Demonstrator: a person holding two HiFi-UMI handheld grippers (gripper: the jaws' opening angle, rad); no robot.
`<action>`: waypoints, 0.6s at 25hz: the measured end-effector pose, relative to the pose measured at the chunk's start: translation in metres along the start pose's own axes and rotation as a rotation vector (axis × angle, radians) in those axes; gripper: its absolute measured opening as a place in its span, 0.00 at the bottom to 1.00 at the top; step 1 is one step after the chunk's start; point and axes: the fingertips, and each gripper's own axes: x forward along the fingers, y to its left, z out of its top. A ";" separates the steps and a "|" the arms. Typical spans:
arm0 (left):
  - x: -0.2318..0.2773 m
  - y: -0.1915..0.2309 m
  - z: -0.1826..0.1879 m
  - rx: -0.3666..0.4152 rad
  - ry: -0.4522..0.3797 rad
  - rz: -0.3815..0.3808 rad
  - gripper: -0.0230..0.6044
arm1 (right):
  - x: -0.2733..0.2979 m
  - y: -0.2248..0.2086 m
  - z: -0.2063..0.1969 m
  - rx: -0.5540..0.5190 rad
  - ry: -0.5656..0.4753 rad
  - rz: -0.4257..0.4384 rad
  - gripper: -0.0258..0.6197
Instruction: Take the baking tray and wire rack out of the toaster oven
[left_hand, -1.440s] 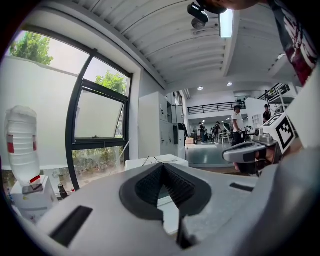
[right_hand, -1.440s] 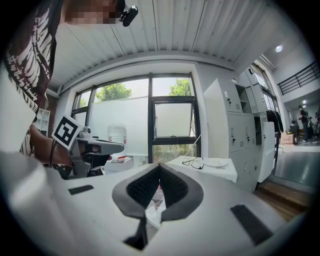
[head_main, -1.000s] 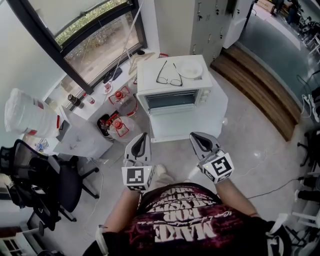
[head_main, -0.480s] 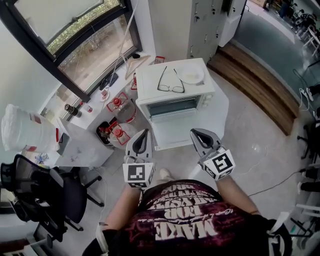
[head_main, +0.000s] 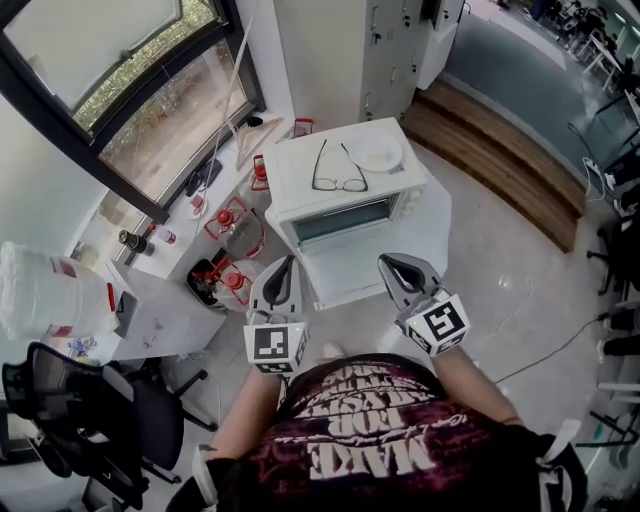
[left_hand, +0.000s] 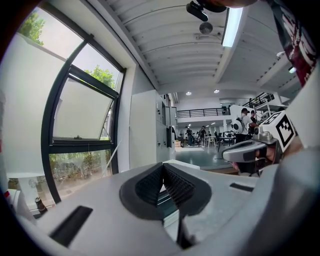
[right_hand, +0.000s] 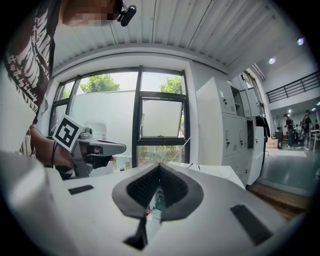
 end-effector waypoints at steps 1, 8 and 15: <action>0.000 0.003 -0.001 -0.001 -0.001 -0.005 0.05 | 0.002 0.003 0.000 -0.001 0.001 -0.002 0.04; -0.005 0.017 -0.007 -0.016 0.000 -0.033 0.05 | 0.012 0.027 -0.003 -0.008 0.034 -0.002 0.04; -0.011 0.016 -0.011 -0.046 -0.015 -0.054 0.05 | 0.012 0.031 -0.006 0.012 0.064 -0.010 0.04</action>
